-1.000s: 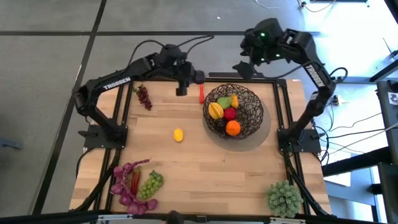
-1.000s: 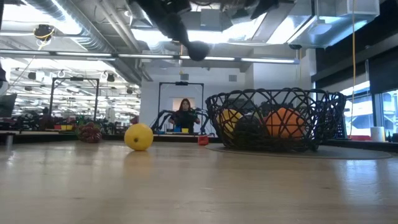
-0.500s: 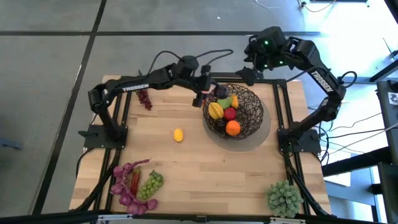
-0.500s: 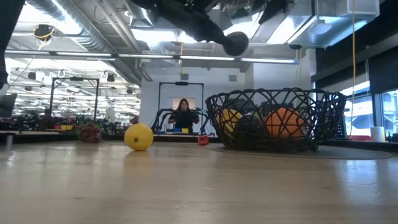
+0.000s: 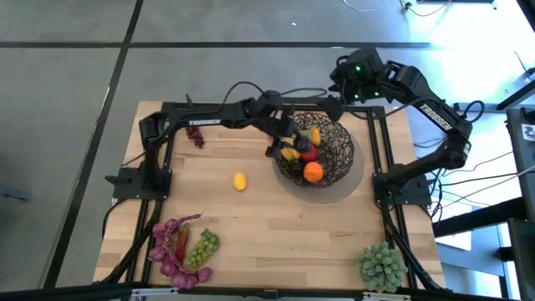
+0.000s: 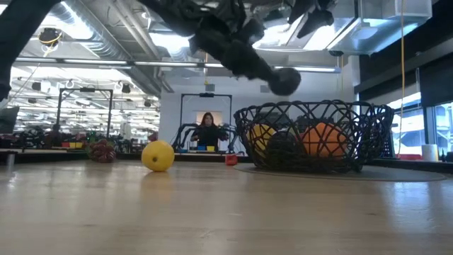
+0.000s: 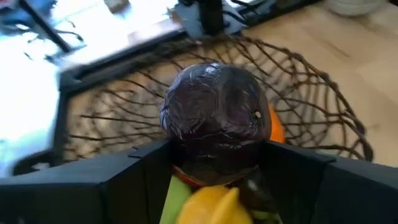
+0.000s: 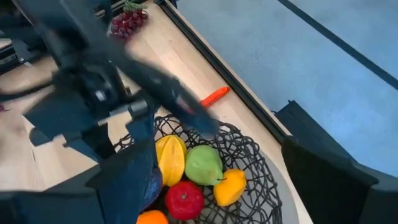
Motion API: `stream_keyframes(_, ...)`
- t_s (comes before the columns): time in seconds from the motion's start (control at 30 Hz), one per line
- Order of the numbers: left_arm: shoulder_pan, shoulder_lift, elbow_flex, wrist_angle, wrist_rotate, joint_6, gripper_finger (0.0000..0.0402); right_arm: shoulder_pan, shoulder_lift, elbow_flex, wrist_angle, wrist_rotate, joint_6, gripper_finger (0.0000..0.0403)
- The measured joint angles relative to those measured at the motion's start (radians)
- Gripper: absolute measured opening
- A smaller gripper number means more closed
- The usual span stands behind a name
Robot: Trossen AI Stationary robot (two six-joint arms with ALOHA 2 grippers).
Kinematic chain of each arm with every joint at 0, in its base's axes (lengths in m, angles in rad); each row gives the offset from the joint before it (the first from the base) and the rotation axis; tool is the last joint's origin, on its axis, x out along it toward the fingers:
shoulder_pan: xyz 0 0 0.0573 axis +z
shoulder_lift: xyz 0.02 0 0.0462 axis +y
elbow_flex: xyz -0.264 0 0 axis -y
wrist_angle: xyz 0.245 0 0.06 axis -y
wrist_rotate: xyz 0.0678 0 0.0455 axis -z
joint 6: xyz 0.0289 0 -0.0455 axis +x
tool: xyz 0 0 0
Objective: Build produce basket
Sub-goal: Put the plum into the black wire basket
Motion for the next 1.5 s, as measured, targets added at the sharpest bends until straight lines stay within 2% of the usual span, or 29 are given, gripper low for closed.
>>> stream_keyframes(0.13,-0.013,0.04,0.0,-0.046,0.011,-0.022,0.0196,0.0,-0.007,-0.011,0.005,0.0,0.021,0.0344)
stream_keyframes(0.4,-0.026,0.096,0.0,-0.056,-0.127,0.007,0.0196,0.0,-0.011,-0.011,0.025,0.0,0.021,0.0344)
stream_keyframes(0.83,-0.032,0.098,0.0,-0.073,-0.152,0.004,0.0196,0.0,-0.011,-0.011,0.026,0.0,0.02,0.0344)
stream_keyframes(1.13,-0.06,0.098,0.0,-0.059,-0.302,-0.021,0.0197,0.0,-0.011,-0.011,0.025,0.0,0.02,0.0344)
stream_keyframes(1.5,-0.061,0.098,0.0,-0.065,-0.296,-0.022,0.0197,0.0,-0.011,-0.011,0.021,0.0,0.019,0.0344)
